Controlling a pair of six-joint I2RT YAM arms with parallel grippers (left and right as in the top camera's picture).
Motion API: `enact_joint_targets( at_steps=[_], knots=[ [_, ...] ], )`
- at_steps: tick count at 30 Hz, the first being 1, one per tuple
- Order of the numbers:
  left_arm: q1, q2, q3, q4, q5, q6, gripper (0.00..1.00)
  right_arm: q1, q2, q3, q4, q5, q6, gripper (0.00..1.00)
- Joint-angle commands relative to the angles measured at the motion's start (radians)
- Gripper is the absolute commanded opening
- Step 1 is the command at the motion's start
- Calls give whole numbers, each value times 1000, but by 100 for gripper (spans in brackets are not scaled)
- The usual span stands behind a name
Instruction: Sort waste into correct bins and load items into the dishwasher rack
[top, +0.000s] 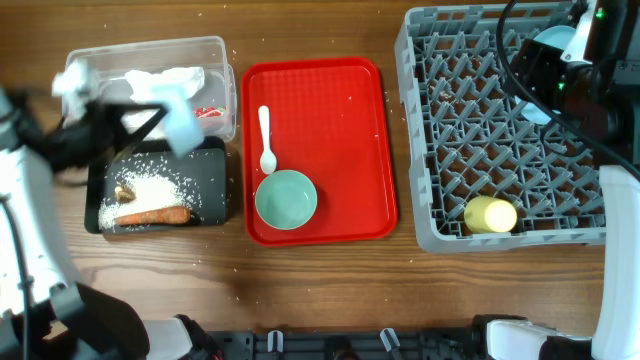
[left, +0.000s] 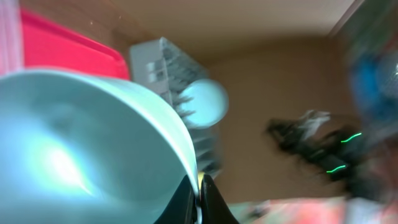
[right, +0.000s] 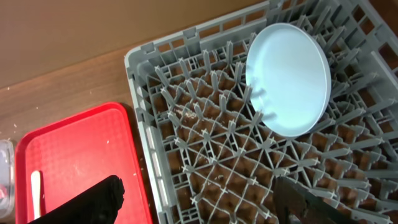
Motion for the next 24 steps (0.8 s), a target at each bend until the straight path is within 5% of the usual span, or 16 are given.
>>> enact_joint_targets(
  at_steps=[1, 5, 8, 13, 18, 22, 24],
  knots=[
    [-355, -34, 156, 214, -526, -317, 4, 0, 4, 5, 0, -15, -13, 80],
    [-827, 37, 158, 471, -1231, -382, 4, 0, 4, 5, -4, -16, -13, 80],
    [-1033, 229, 158, 555, -1449, -355, 4, 0, 4, 5, -8, -15, -14, 80],
    [-1080, 425, 158, 563, -1490, -356, 4, 0, 4, 4, -15, -15, -14, 80],
    [-1082, 442, 157, 562, -1484, -360, 4, 0, 4, 4, -14, -15, -13, 80],
    [-1086, 441, 158, 560, -1475, -364, 39, 0, 4, 4, -14, -16, -13, 80],
    [-1084, 432, 158, 559, -1475, -387, 43, 0, 4, 4, -13, -16, -13, 80]
  ],
)
